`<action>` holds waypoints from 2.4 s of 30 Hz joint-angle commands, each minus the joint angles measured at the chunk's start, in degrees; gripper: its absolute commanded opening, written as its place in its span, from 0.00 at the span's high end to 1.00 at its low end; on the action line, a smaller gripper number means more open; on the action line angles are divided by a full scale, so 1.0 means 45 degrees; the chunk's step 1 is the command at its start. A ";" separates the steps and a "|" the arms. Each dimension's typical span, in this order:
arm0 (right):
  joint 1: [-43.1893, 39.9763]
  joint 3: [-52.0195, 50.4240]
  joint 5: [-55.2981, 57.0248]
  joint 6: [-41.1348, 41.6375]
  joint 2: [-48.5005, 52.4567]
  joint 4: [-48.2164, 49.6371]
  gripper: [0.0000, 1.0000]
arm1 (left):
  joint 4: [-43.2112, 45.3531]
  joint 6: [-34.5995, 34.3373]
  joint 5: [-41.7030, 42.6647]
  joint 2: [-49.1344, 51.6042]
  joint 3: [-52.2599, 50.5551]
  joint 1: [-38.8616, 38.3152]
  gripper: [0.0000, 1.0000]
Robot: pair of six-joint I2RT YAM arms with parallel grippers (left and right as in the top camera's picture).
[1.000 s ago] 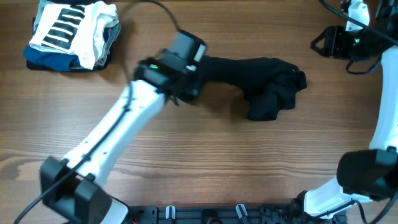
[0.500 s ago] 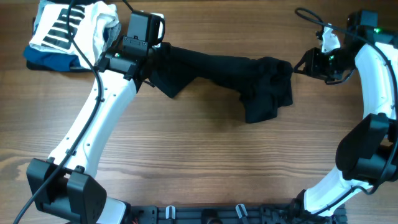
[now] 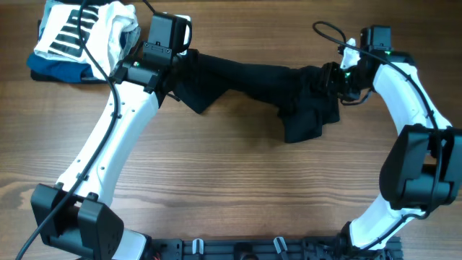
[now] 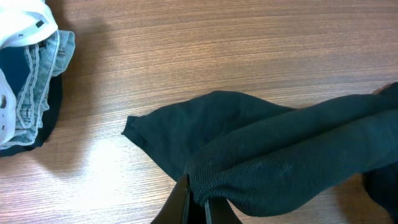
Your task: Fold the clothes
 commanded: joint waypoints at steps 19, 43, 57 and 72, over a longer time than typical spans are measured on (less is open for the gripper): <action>-0.0330 0.1137 0.1088 0.0665 0.0593 -0.0053 0.96 | 0.0238 -0.0015 -0.0981 -0.0034 -0.0019 0.0131 0.96; -0.4002 0.9918 0.1316 -0.2438 -0.2118 -0.4464 0.96 | 0.2885 0.0019 -0.1093 -0.4726 -0.0019 0.2069 0.96; -0.6047 1.1128 0.1331 -0.2565 -0.6625 -0.6334 0.96 | 0.2633 0.0019 -0.0204 -0.9272 -0.0019 0.2069 0.96; -0.7208 1.1982 0.1923 -0.2331 -0.8184 -0.9000 0.96 | -0.1933 -0.0461 0.0253 -1.0112 0.1598 0.2069 0.96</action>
